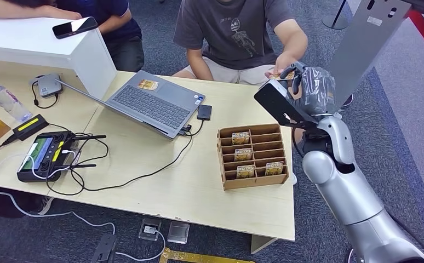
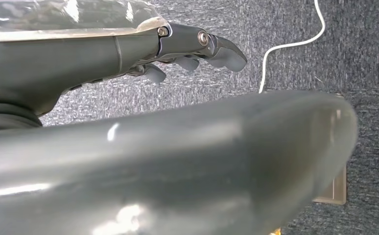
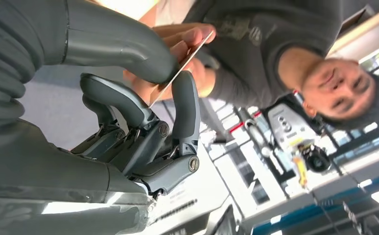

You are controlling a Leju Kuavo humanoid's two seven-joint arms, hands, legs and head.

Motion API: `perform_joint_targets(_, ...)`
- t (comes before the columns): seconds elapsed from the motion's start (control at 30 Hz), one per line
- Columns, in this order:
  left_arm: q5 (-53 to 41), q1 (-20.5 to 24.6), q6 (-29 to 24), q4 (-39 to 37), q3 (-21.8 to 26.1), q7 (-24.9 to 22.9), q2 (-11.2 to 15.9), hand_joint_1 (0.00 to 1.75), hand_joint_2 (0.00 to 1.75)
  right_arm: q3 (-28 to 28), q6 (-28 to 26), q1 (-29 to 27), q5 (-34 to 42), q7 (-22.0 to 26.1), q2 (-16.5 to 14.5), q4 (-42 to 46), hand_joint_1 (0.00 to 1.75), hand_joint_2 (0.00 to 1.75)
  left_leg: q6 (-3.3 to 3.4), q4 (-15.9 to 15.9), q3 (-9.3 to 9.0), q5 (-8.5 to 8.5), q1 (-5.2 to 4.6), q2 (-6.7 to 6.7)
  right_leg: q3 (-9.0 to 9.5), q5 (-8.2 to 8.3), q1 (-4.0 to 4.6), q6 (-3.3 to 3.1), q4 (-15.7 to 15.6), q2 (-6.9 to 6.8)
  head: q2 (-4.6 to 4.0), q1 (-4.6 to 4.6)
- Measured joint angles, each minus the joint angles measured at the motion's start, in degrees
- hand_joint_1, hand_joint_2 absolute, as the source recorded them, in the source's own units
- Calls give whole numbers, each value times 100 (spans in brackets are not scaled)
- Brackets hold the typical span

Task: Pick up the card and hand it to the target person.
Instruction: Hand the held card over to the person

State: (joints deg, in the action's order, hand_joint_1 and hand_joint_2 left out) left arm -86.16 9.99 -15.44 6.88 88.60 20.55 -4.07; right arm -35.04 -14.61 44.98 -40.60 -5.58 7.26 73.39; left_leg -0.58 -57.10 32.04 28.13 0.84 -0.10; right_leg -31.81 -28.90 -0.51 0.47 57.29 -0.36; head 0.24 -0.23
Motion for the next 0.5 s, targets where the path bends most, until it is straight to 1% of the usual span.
perform_joint_targets(0.03, -2, 1, -3, 0, 1, 0, 0, 0, 0, -9, -26, 51, 107, 122, -62, -182, 127, 175, 0, 0, 0, 0, 0, 0, 0, 0, 0, 0, 1, 0, 0, 0)
perform_joint_targets(0.1, 13, 4, -17, 0, 1, -3, 0, 0, 0, -37, -91, 138, 235, 305, -197, -532, 53, 175, 0, 0, 1, 0, 0, 0, -1, 0, 0, 0, 1, 0, 0, 0)
perform_joint_targets(0.13, 27, 5, -28, 0, 1, -7, 0, 0, 0, -59, -128, 176, 262, 371, -268, -698, 20, 175, 0, 0, 1, 0, 0, 0, -1, 0, 0, 0, 1, 0, 0, -1)
perform_joint_targets(0.17, 45, 6, -40, 0, 1, -14, 0, 0, 0, -83, -165, 215, 276, 427, -343, -866, 0, 175, 0, 0, 1, 0, 0, 0, -2, 0, 0, 0, 1, 0, 0, -1)
perform_joint_targets(0.37, 157, 8, -121, 0, 3, -60, 5, 0, 0, -204, -334, 399, 251, 566, -709, -1725, 0, 175, 0, 0, 1, 0, 0, -1, -3, -1, 0, 0, 1, -1, 0, 1)
perform_joint_targets(0.5, 230, 7, -149, 0, 3, -80, 10, 0, 0, -267, -439, 439, 221, 614, -876, -2057, 0, 175, 0, 0, 0, 0, 0, -1, -3, -1, 0, 0, 1, -1, 0, 4)
